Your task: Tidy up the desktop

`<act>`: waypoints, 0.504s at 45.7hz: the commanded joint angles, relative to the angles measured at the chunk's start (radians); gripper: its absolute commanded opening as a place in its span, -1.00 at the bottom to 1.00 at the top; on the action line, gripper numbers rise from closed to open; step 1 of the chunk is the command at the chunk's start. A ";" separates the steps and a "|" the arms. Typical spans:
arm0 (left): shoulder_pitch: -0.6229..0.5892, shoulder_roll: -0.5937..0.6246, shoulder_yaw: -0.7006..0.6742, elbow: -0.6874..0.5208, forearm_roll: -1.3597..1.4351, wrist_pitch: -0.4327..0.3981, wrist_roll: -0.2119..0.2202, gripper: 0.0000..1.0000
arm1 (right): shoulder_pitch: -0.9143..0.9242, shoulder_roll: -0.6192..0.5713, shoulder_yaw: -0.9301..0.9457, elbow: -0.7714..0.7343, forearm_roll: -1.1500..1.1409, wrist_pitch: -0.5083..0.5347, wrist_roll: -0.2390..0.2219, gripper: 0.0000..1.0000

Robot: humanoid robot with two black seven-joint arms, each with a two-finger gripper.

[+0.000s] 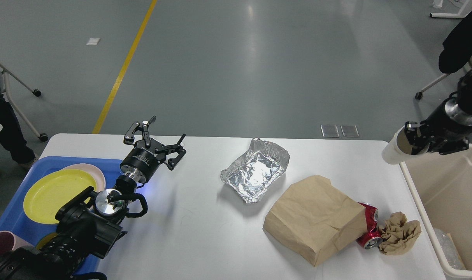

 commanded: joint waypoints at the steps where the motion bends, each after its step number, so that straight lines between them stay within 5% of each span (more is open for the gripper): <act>1: 0.000 0.000 0.000 0.000 0.001 0.000 0.000 0.94 | 0.119 -0.041 -0.001 0.000 -0.010 0.038 -0.005 -1.00; 11: 0.000 0.000 0.000 0.000 0.001 0.000 0.000 0.94 | 0.301 -0.064 -0.061 -0.012 -0.014 0.038 -0.006 -1.00; 23: 0.000 0.000 0.000 0.000 0.001 0.000 0.000 0.94 | 0.315 -0.110 -0.074 -0.098 -0.056 0.038 -0.006 -1.00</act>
